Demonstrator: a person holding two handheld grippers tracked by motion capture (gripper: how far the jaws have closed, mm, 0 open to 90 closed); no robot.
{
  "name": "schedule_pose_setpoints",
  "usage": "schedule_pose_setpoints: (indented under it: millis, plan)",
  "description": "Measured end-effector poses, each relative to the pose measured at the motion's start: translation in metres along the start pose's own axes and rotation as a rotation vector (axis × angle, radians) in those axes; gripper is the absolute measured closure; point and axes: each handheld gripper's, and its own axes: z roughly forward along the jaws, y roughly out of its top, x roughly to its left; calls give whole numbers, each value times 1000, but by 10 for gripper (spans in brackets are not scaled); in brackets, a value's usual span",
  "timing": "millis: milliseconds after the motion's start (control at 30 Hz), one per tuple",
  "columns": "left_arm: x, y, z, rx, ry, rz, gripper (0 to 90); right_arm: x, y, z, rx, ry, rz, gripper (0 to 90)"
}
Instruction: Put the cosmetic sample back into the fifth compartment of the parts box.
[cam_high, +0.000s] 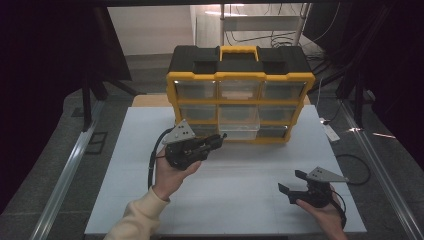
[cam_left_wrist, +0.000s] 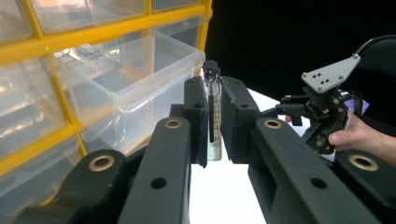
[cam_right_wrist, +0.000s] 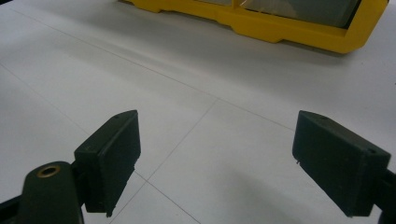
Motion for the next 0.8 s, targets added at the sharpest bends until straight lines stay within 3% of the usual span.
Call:
schedule_pose_setpoints:
  millis: [400, 800]
  plan:
    - [0, 15, 5, -22, -6, 19, 808, 0, -1, 0, 2, 0, -4, 153]
    - [5, 25, 11, -30, -8, 9, 808, 0, -1, 1, 4, -2, -3, 153]
